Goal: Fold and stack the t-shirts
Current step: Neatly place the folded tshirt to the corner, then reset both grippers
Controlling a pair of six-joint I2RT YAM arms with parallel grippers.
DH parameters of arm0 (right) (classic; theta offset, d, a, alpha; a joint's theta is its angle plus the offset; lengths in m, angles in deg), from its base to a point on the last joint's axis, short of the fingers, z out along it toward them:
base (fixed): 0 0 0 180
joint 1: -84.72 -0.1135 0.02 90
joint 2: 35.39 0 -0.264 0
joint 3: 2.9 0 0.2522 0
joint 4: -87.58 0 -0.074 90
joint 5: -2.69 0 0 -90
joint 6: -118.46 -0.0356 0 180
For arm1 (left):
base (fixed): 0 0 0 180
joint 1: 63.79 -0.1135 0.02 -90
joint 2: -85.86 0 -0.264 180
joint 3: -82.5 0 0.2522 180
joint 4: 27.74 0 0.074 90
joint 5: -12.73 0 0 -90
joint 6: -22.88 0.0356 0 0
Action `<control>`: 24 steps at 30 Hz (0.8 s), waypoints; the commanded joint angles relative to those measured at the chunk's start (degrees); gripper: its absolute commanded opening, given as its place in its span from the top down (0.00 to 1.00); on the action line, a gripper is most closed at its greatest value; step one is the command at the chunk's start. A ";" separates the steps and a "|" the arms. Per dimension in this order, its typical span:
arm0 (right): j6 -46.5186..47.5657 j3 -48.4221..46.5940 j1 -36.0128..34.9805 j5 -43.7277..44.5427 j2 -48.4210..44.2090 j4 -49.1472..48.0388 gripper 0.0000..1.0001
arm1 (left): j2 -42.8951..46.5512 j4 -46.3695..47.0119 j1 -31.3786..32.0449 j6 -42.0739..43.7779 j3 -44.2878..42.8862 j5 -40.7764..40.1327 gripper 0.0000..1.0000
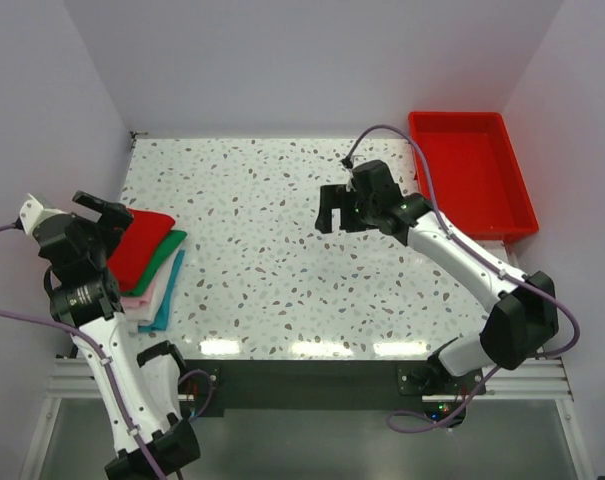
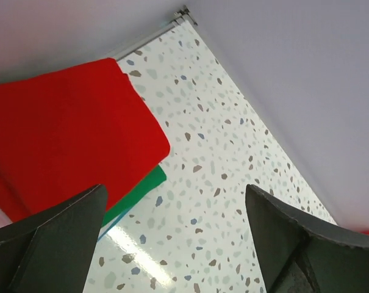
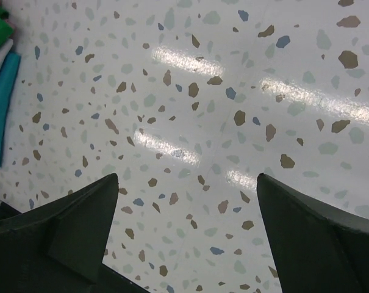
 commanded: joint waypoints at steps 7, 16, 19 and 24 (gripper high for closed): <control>0.10 -0.11 -0.10 4.00 -6.98 -1.56 0.01 | -5.84 11.22 31.90 -3.13 4.21 -11.03 0.00; -0.69 7.53 -0.01 12.45 -17.18 -3.59 0.01 | -20.00 20.71 67.97 -2.44 2.01 -26.83 0.00; -1.65 10.34 -0.01 16.13 -19.55 -4.81 0.01 | -22.20 23.69 69.66 -1.03 2.62 -24.56 0.00; -2.27 13.25 -0.01 19.83 -21.05 -5.96 0.01 | -24.13 25.82 70.02 -0.24 3.85 -21.21 0.00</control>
